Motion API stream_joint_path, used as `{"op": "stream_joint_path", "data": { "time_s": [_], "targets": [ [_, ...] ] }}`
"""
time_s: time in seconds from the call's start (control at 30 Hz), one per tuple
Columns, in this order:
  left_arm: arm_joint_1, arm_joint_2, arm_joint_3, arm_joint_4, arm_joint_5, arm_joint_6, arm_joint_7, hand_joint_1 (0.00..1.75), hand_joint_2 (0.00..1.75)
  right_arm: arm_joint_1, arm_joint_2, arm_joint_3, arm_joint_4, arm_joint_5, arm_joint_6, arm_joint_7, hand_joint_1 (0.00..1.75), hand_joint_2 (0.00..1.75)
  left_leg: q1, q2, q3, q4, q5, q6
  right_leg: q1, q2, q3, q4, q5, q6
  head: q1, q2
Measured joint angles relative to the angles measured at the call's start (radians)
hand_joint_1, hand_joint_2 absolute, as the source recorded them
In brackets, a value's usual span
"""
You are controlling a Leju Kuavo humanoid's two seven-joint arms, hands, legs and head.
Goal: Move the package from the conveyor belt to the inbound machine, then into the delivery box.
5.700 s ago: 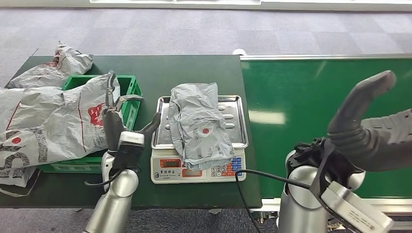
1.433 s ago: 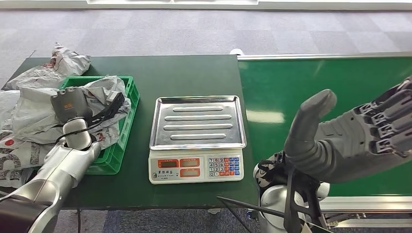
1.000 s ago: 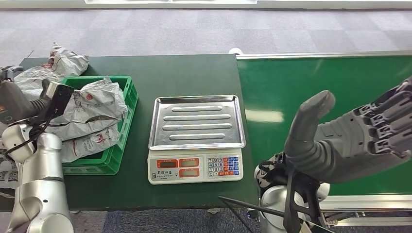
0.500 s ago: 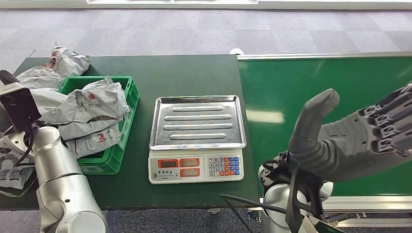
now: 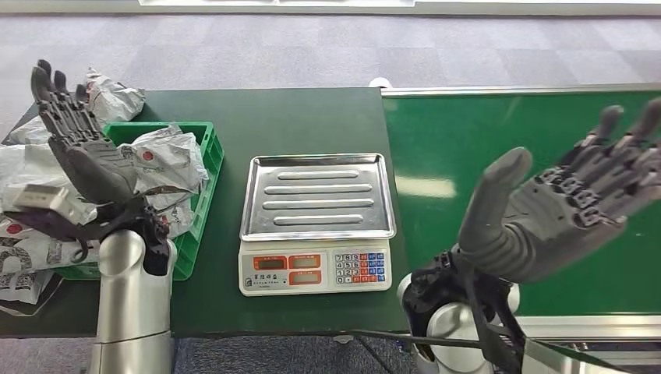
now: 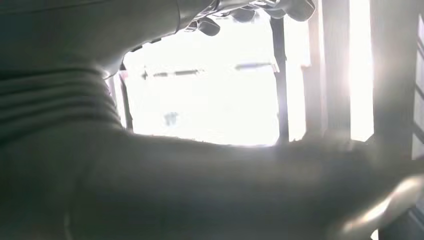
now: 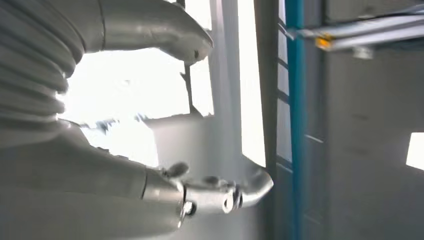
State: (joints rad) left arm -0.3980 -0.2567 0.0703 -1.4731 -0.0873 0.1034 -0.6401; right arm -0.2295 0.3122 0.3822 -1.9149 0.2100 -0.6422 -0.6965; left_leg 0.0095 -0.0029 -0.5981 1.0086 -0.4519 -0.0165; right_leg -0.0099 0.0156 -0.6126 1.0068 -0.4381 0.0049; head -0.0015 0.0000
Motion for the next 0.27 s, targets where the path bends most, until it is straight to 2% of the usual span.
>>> {"op": "stream_joint_path", "data": {
  "time_s": [0.1, 0.27],
  "targets": [
    [0.106, 0.005, -0.12, -0.091, 0.086, -0.146, -0.039, 0.0, 1.75, 0.028, -0.031, 0.039, 0.023, -0.099, 0.107, -0.001, 0.0, 1.75, 0.0, -0.001, -0.001, 0.0, -0.001, 0.0, 0.0, 0.0, -0.001, 0.0, -0.001, 0.001, 0.0, 0.0],
    [0.222, 0.008, -0.225, -0.182, 0.172, -0.271, -0.059, 0.0, 1.75, 0.062, -0.057, 0.064, 0.057, -0.134, 0.309, -0.001, 0.0, 1.75, 0.0, -0.001, -0.001, 0.0, -0.002, 0.0, 0.0, 0.0, -0.001, 0.0, -0.003, 0.001, 0.0, 0.0]
  ]
}}
